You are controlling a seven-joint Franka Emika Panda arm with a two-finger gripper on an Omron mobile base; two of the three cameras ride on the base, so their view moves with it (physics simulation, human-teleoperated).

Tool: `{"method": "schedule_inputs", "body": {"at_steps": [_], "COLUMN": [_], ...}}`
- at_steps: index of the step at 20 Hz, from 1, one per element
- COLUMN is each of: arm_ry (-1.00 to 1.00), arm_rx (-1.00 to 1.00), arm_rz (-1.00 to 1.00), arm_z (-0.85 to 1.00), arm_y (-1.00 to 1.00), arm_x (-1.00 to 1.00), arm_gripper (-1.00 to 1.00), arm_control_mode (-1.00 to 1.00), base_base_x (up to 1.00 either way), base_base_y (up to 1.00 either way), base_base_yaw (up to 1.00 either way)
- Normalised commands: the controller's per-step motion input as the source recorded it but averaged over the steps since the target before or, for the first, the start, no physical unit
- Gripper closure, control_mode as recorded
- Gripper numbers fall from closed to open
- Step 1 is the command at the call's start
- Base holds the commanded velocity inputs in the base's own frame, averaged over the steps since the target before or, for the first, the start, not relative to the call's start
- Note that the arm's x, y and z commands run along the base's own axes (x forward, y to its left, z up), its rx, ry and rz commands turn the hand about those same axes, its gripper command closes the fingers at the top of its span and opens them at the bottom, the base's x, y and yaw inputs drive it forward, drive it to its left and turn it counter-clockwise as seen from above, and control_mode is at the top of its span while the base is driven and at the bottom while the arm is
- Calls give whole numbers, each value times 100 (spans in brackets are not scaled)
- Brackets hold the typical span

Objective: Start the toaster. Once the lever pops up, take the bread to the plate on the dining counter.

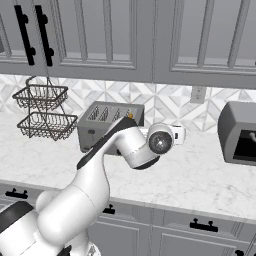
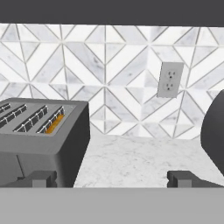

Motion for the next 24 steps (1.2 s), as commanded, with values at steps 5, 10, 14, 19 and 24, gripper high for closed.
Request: {"method": "schedule_inputs", "body": {"at_steps": [5, 10, 14, 19, 24], "arm_ry": [0, 0, 0, 0, 0], "arm_rx": [0, 0, 0, 0, 0], "arm_rz": [0, 0, 0, 0, 0], "arm_z": [0, 0, 0, 0, 0], "arm_y": [0, 0, 0, 0, 0], "arm_x": [0, 0, 0, 0, 0], "arm_gripper": [-100, -100, -100, -100, -100], "arm_control_mode": [-100, -100, -100, -100, -100], "base_base_x": [0, 0, 0, 0, 0], "base_base_y": [0, 0, 0, 0, 0], "base_base_yaw": [0, 0, 0, 0, 0]}}
